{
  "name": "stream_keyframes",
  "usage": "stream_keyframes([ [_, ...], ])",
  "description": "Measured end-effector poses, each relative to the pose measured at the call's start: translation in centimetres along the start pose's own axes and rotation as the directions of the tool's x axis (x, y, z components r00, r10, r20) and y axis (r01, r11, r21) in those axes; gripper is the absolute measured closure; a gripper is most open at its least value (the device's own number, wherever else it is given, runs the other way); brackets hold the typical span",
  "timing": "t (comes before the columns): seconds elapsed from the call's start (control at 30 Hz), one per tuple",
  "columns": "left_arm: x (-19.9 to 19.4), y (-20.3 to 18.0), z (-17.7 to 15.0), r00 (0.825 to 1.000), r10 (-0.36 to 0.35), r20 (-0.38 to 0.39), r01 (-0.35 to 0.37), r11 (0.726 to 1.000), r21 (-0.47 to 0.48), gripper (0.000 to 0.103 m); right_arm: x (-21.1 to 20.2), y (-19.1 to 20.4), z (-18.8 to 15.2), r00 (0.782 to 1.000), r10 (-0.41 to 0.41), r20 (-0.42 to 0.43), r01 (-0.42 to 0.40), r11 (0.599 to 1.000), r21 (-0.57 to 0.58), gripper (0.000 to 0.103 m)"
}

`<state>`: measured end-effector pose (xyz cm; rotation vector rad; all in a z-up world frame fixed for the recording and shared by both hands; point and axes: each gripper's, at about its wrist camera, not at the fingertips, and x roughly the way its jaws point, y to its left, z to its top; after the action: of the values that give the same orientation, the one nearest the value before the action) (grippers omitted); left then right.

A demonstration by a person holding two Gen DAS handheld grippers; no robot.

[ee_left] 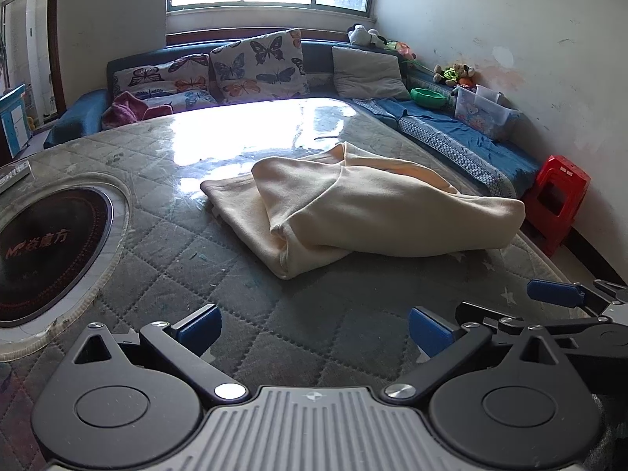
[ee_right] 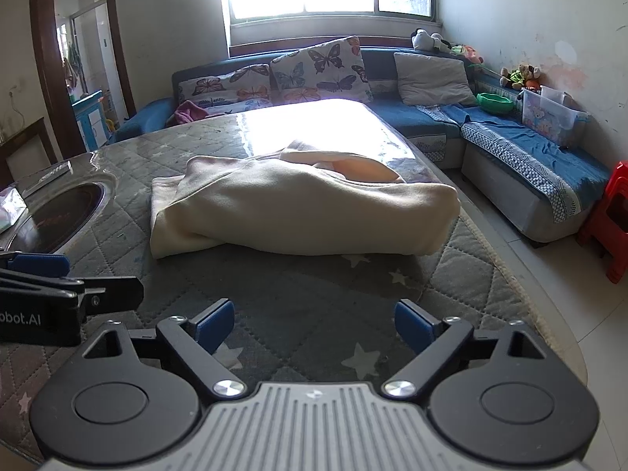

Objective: Fold clothes

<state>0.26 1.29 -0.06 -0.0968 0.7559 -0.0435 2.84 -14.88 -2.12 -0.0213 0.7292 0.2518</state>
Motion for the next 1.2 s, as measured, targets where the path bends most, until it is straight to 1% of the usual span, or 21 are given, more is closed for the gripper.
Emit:
stream_keyframes([
  [0.07,-0.5,1.6,-0.4,0.999,0.014,0.034,-0.014,1.000,0.014,0.000,0.0,0.0,0.0,1.000,0.003,-0.002,-0.003,1.000,0.003,0.010],
  [0.1,-0.3,2.4,-0.1,0.999,0.021,0.029,-0.021,1.000,0.018,0.000,0.0,0.0,0.0,1.000,0.005,-0.001,-0.005,1.000,0.004,0.009],
  [0.17,0.3,2.5,0.1,1.000,0.029,0.009,-0.029,0.999,0.028,0.000,-0.2,-0.2,0.0,1.000,0.001,0.002,-0.001,1.000,0.004,0.007],
  [0.27,0.0,2.8,0.0,1.000,0.027,0.012,-0.027,0.999,0.025,0.000,-0.4,-0.4,0.2,1.000,-0.004,0.005,0.004,1.000,0.002,0.006],
  [0.4,0.0,2.9,0.0,1.000,0.028,0.006,-0.028,0.999,0.023,0.000,-0.4,-0.4,0.3,1.000,-0.007,0.006,0.007,1.000,0.000,0.004],
  [0.47,0.0,3.0,-0.1,1.000,0.031,0.004,-0.031,0.999,0.022,0.000,-0.8,0.2,-0.3,1.000,-0.015,0.019,0.015,1.000,-0.009,0.004],
  [0.83,-0.1,2.7,-0.3,0.999,0.042,-0.005,-0.042,0.999,0.030,0.000,-1.0,0.2,-0.7,0.999,-0.030,0.029,0.030,0.999,-0.010,0.002],
  [1.2,0.4,2.6,-0.1,0.999,0.050,-0.022,-0.049,0.998,0.032,0.000,-0.8,-0.2,-0.6,0.999,-0.041,0.021,0.041,0.999,0.000,0.000],
])
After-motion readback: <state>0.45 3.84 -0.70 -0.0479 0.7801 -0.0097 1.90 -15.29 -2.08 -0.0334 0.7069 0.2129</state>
